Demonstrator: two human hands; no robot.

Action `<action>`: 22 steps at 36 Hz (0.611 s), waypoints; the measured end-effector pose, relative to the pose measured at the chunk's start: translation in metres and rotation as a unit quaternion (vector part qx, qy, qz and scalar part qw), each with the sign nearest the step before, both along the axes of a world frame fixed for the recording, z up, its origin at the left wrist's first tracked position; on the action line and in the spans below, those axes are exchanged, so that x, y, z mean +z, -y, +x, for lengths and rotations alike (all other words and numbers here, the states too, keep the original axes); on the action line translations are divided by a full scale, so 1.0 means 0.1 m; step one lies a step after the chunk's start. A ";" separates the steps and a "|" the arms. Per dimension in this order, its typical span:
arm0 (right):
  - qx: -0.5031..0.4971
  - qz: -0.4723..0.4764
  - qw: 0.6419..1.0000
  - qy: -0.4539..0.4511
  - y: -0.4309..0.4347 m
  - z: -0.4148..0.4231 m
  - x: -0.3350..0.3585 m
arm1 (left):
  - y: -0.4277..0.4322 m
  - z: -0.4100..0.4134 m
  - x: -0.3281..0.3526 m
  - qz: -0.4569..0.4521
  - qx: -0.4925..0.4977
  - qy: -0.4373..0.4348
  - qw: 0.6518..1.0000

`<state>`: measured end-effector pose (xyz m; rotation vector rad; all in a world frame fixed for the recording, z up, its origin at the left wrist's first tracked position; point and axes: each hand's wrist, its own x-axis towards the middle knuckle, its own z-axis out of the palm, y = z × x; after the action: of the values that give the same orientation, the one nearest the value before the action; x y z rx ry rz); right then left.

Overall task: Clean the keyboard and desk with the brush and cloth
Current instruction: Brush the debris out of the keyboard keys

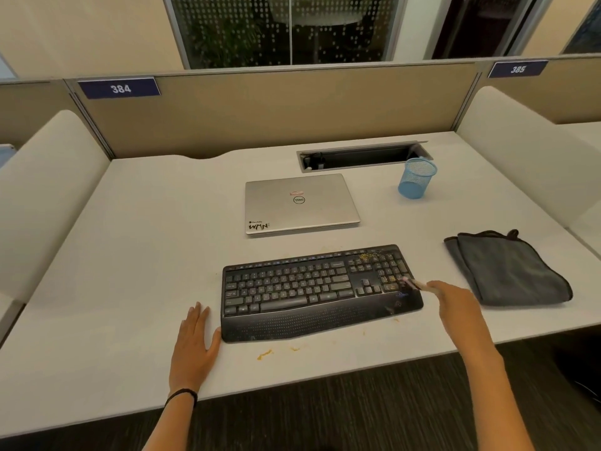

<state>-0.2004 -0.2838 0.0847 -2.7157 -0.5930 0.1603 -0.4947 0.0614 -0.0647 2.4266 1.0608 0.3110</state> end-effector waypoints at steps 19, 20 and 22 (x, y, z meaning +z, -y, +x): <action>0.056 -0.077 0.993 -0.070 -0.01 -0.25 0.05 | 0.00 -0.01 -0.03 0.004 0.000 -0.005 1.000; 0.034 -0.064 0.996 -0.048 0.03 -0.23 0.02 | 0.00 -0.01 -0.02 0.004 -0.001 -0.005 1.000; 0.000 -0.045 0.998 -0.032 0.07 -0.20 0.01 | 0.00 -0.01 -0.03 0.001 0.000 -0.006 1.000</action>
<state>-0.2206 -0.2904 0.0858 -2.7854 -0.5795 0.2780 -0.4958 0.0616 -0.0673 2.4335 1.0661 0.2993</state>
